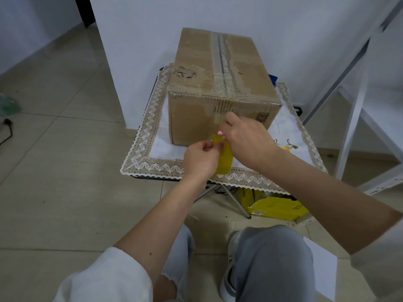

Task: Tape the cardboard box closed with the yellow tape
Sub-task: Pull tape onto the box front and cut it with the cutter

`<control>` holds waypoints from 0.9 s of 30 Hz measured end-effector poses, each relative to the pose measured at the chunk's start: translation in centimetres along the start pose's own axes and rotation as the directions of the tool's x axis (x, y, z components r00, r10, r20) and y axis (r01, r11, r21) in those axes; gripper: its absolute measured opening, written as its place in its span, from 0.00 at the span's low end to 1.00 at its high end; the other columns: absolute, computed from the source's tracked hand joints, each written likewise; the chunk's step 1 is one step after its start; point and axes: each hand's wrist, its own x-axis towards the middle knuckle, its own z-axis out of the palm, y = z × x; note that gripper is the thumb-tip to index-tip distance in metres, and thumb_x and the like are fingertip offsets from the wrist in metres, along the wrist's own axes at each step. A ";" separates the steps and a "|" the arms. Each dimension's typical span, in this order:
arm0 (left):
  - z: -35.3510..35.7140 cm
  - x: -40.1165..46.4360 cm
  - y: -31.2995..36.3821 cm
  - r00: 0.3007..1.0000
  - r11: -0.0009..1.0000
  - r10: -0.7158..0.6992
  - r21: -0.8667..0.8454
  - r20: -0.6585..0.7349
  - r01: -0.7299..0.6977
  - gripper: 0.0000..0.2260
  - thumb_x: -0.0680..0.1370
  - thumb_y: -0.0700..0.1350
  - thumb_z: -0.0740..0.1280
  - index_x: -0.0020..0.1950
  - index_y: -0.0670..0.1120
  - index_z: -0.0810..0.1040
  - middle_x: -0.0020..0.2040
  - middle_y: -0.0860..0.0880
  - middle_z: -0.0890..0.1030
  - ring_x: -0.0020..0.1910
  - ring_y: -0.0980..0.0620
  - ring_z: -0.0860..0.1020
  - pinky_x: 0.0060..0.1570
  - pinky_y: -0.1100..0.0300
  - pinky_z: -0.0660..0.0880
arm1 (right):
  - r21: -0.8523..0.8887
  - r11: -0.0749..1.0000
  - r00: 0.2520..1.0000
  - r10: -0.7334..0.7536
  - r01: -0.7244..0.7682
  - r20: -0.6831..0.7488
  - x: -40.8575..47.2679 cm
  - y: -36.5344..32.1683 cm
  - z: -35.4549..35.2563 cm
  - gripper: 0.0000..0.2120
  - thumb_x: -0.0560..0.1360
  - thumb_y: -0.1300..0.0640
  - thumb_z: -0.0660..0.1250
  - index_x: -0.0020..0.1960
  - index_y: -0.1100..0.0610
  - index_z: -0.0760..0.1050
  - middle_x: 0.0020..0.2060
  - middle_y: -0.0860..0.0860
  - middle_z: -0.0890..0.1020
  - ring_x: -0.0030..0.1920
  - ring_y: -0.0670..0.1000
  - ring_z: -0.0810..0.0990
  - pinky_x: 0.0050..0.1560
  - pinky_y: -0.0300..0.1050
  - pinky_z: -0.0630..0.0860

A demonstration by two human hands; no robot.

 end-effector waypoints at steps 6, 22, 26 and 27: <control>0.1 0.2 -0.2 1.000 1.000 -0.012 -0.018 0.000 0.012 0.10 0.77 0.50 0.71 0.49 0.44 0.82 0.39 0.51 0.79 0.36 0.55 0.73 0.36 0.62 0.68 | 0.077 0.997 0.998 0.012 -0.007 -0.060 -1.2 0.9 0.3 0.07 0.69 0.67 0.75 0.39 0.65 0.77 0.36 0.60 0.77 0.24 0.58 0.75 0.24 0.42 0.65; -0.1 0.0 -0.1 1.000 1.000 -0.001 -0.012 -0.016 0.001 0.07 0.76 0.49 0.71 0.43 0.46 0.81 0.35 0.52 0.78 0.33 0.55 0.73 0.36 0.61 0.69 | 0.047 0.999 0.998 0.000 0.003 -0.066 -0.6 0.5 0.8 0.11 0.61 0.68 0.80 0.37 0.62 0.79 0.34 0.57 0.77 0.24 0.55 0.75 0.26 0.38 0.59; -0.1 0.0 0.0 1.000 1.000 -0.011 -0.005 -0.015 0.011 0.06 0.76 0.49 0.71 0.45 0.47 0.82 0.36 0.53 0.79 0.34 0.57 0.74 0.35 0.62 0.68 | 0.089 0.996 0.998 0.011 -0.005 -0.066 -1.5 1.2 0.8 0.10 0.63 0.69 0.78 0.39 0.63 0.78 0.36 0.58 0.77 0.25 0.56 0.75 0.26 0.39 0.61; -0.1 0.0 0.0 1.000 1.000 -0.015 -0.003 -0.010 0.015 0.06 0.76 0.49 0.71 0.45 0.47 0.82 0.36 0.53 0.79 0.33 0.57 0.74 0.34 0.62 0.68 | 0.090 0.996 0.998 0.019 -0.013 -0.062 -1.7 1.3 0.8 0.10 0.63 0.69 0.78 0.40 0.63 0.79 0.37 0.58 0.77 0.25 0.56 0.75 0.27 0.39 0.61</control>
